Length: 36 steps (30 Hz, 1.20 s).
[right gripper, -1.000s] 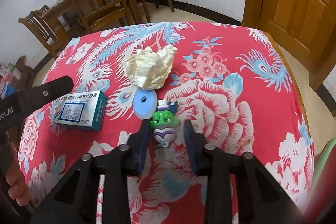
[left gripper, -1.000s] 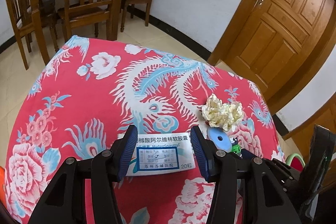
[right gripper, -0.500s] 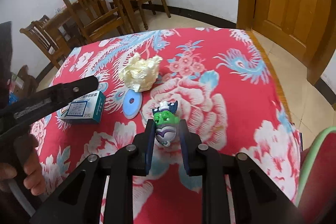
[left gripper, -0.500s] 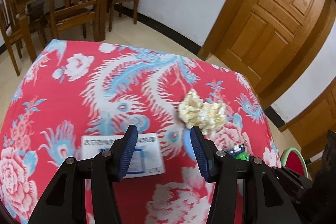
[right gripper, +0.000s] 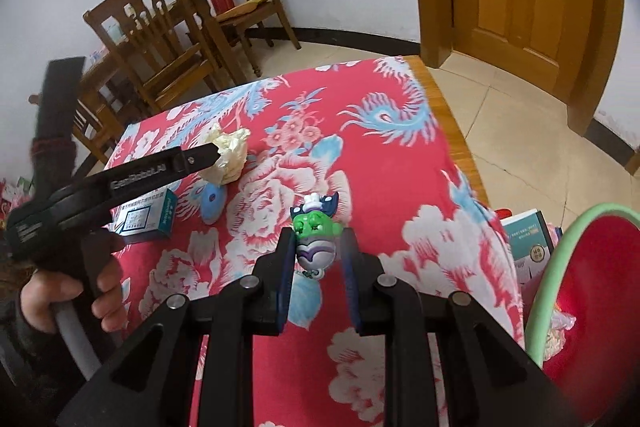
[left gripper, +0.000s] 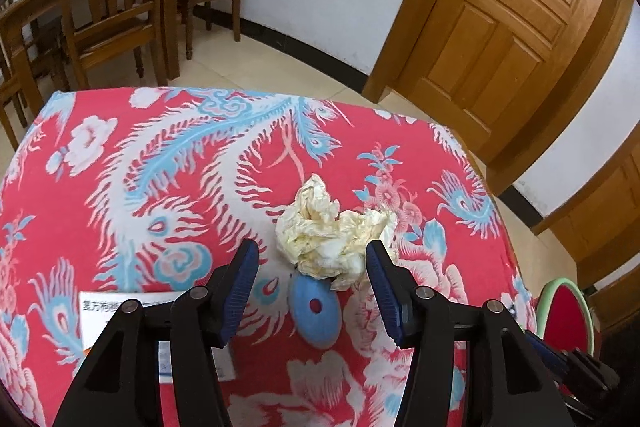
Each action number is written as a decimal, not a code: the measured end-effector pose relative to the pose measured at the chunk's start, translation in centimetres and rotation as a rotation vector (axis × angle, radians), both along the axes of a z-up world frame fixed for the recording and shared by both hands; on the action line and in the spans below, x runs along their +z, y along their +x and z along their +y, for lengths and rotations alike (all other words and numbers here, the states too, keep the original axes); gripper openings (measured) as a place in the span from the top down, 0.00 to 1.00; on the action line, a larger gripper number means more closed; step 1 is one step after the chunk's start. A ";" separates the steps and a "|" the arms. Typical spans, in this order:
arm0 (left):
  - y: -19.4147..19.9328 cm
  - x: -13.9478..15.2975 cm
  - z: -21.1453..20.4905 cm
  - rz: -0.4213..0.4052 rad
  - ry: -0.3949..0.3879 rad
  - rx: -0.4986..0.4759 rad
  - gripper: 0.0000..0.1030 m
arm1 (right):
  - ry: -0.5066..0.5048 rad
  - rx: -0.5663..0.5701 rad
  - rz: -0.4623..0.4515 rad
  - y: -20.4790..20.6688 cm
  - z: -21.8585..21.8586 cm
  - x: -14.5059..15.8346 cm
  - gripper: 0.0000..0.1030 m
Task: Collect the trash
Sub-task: 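Grasp the crumpled cream paper with the left gripper while the right gripper grasps the green toy, then carry the crumpled paper and green toy over the red bucket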
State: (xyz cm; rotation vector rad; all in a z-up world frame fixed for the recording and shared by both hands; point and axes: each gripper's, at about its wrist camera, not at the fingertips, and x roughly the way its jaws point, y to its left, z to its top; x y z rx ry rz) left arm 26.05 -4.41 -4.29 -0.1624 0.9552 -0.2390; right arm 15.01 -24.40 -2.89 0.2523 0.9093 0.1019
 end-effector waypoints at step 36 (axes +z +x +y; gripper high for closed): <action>-6.1 3.8 -4.5 -0.067 -0.053 -0.129 0.71 | 0.072 -0.101 -0.085 -5.4 -5.0 2.6 0.77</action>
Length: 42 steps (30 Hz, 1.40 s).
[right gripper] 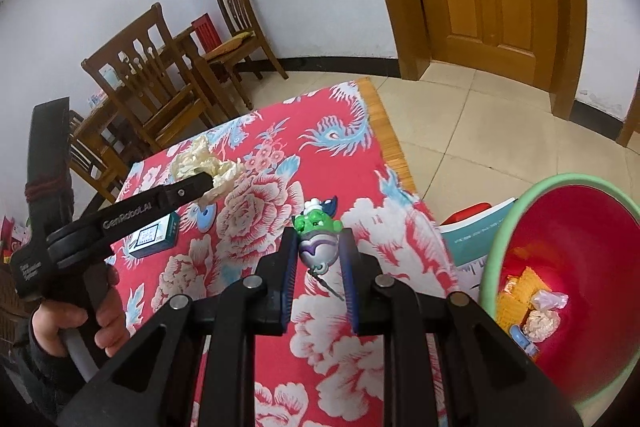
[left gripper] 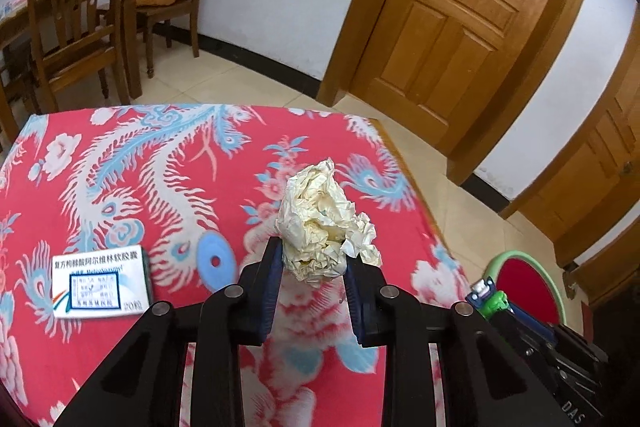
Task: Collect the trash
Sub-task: 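Carry the crumpled paper and green toy over the red bucket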
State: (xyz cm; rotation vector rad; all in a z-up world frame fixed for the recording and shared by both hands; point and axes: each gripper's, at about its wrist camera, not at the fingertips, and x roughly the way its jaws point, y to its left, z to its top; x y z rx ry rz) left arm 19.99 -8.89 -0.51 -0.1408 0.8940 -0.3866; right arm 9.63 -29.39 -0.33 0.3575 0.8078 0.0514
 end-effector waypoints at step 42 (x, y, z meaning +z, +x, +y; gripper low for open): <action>-9.6 -0.4 -17.4 0.034 0.038 -0.336 0.71 | 0.025 -0.337 0.014 -11.0 -15.0 -1.2 0.77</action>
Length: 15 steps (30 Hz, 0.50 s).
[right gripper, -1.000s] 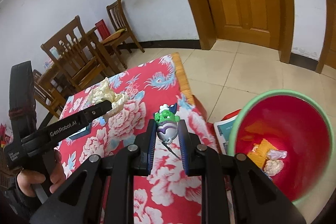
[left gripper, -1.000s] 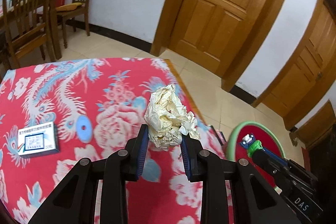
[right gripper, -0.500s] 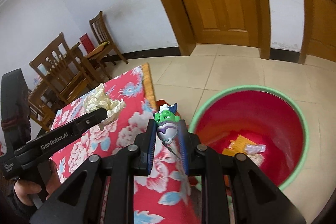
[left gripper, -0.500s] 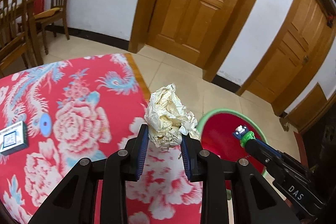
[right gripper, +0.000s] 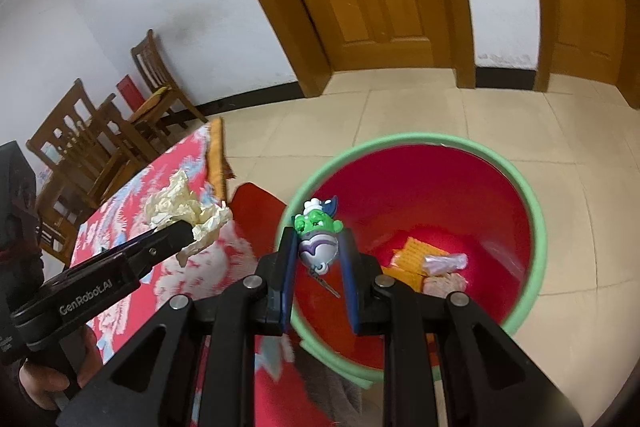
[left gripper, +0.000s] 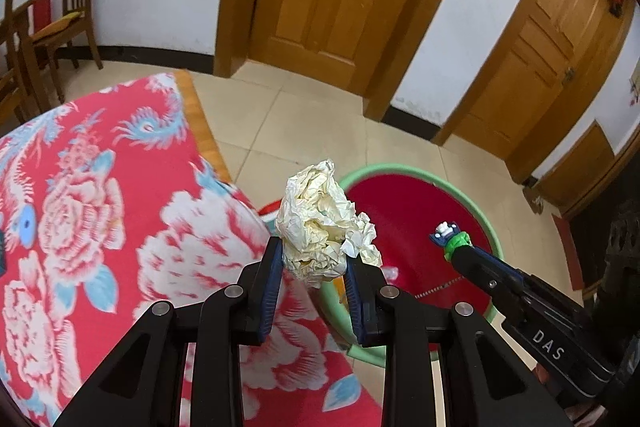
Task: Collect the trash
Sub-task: 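Carry the crumpled paper and green toy over the red bucket, then open both grippers to drop the paper and green toy into the bucket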
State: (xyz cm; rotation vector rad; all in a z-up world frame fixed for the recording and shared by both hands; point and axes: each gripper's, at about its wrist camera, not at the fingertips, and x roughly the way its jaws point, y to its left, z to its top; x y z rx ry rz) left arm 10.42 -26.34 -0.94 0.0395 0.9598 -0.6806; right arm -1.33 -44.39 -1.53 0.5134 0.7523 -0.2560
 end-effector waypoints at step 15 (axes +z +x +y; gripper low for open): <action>-0.9 -3.0 -4.8 0.052 0.062 -0.087 0.70 | 0.039 -0.077 0.070 -1.6 -3.4 -3.1 0.77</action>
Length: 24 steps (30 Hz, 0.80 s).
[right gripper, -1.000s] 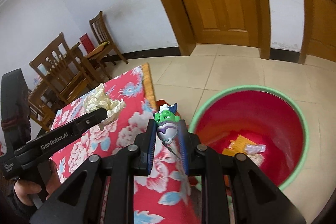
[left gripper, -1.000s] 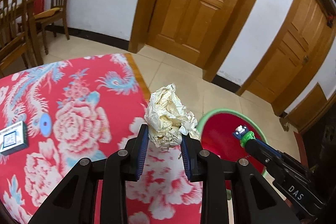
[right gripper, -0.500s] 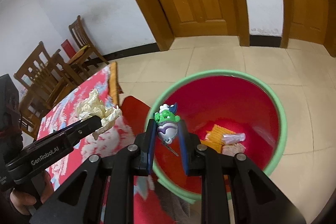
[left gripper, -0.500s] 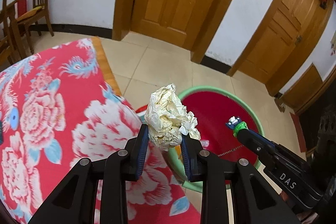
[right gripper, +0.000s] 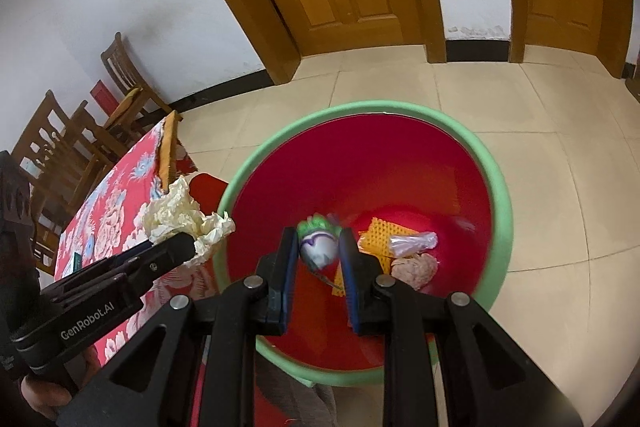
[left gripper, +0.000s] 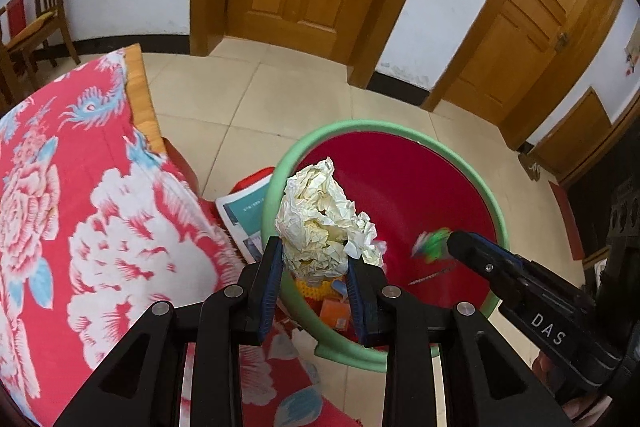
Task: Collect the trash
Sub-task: 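Open both grippers to drop the paper and green toy into the bucket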
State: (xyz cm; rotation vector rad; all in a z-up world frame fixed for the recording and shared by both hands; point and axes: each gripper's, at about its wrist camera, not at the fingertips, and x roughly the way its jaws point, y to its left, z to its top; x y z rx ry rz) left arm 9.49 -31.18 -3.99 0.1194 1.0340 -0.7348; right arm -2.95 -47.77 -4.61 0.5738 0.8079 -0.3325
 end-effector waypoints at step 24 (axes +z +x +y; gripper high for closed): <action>-0.1 0.8 0.3 -0.025 -0.002 0.006 0.44 | 0.011 -0.021 -0.027 -0.5 -0.4 0.8 0.73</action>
